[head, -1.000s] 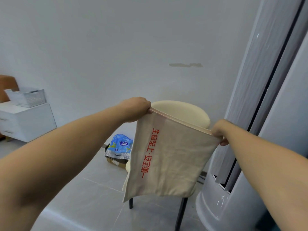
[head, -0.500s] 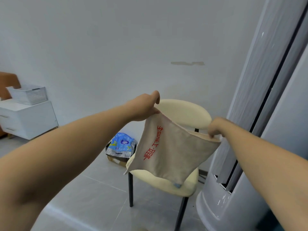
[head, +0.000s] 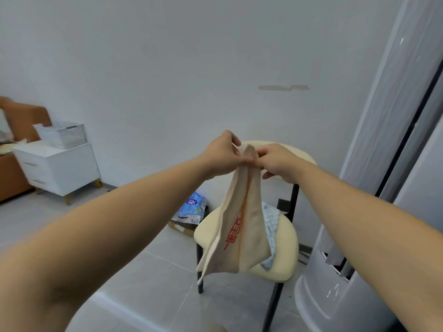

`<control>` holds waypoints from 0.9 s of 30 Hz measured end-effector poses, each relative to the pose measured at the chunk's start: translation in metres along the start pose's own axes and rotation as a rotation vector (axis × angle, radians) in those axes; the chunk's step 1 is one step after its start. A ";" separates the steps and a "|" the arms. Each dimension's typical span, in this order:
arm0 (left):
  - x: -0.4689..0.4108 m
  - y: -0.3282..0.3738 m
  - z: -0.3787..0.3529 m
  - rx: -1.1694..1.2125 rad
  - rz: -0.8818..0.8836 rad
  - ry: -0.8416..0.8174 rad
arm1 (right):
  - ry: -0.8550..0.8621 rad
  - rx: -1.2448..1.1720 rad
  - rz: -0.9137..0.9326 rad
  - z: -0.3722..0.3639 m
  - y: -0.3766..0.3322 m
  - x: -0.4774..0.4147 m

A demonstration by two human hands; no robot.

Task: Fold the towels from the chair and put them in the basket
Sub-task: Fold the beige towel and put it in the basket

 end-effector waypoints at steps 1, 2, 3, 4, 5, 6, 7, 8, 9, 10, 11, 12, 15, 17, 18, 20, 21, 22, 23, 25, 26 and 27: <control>0.005 -0.007 -0.006 -0.057 0.012 -0.014 | 0.014 -0.060 -0.009 0.001 0.001 0.000; 0.010 -0.014 -0.013 -0.118 0.024 -0.033 | 0.019 -0.139 -0.015 0.001 0.000 0.000; 0.015 -0.022 -0.021 -0.163 0.041 -0.058 | 0.022 -0.223 -0.014 0.001 -0.001 0.000; 0.019 -0.030 -0.030 -0.187 0.057 -0.088 | 0.031 -0.291 -0.010 0.001 -0.001 0.000; 0.022 -0.038 -0.039 -0.203 0.072 -0.122 | 0.053 -0.331 -0.007 0.003 -0.002 -0.001; 0.025 -0.044 -0.049 -0.220 0.081 -0.158 | 0.088 -0.342 -0.007 0.007 -0.002 -0.002; 0.027 -0.050 -0.058 -0.233 0.084 -0.189 | 0.125 -0.336 -0.008 0.012 -0.002 -0.002; 0.029 -0.054 -0.065 -0.241 0.086 -0.208 | 0.163 -0.319 -0.010 0.019 -0.001 -0.004; 0.028 -0.059 -0.069 -0.243 0.093 -0.210 | 0.197 -0.297 -0.014 0.025 0.000 -0.004; 0.027 -0.063 -0.070 -0.248 0.103 -0.199 | 0.224 -0.259 -0.018 0.031 0.000 -0.005; 0.024 -0.066 -0.070 -0.258 0.114 -0.180 | 0.243 -0.201 -0.015 0.038 0.000 -0.004; 0.022 -0.067 -0.067 -0.265 0.118 -0.155 | 0.256 -0.113 -0.015 0.044 0.000 -0.003; 0.015 -0.060 -0.052 -0.278 0.099 -0.056 | 0.231 0.140 -0.027 0.055 0.000 0.003; 0.012 -0.052 -0.040 -0.293 0.056 0.021 | 0.162 0.179 -0.032 0.054 0.004 0.006; 0.012 -0.051 -0.035 -0.286 0.044 0.054 | 0.143 0.194 -0.026 0.054 0.007 0.007; 0.012 -0.053 -0.028 -0.245 0.022 0.092 | 0.164 0.220 0.007 0.060 0.009 0.008; 0.012 -0.055 -0.027 -0.235 -0.001 0.097 | 0.196 0.224 0.021 0.064 0.010 0.008; 0.013 -0.054 -0.027 -0.241 -0.032 0.092 | 0.228 0.228 0.029 0.068 0.011 0.009; 0.014 -0.053 -0.029 -0.259 -0.070 0.077 | 0.254 0.238 0.033 0.071 0.012 0.009; 0.019 -0.047 -0.034 -0.306 -0.149 0.027 | 0.284 0.267 0.041 0.075 0.012 0.009; 0.021 -0.044 -0.037 -0.330 -0.181 0.004 | 0.299 0.279 0.049 0.077 0.012 0.008; 0.023 -0.043 -0.040 -0.348 -0.202 -0.014 | 0.313 0.295 0.064 0.078 0.011 0.008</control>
Point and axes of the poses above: each hand's wrist, its own x-axis away from the middle knuckle, its own z-axis out of the back of the hand, y = z × x, the point moved 10 cm from there along -x, towards the middle knuckle, and after that the axes turned 5 degrees about -y, right-handed, at the moved point
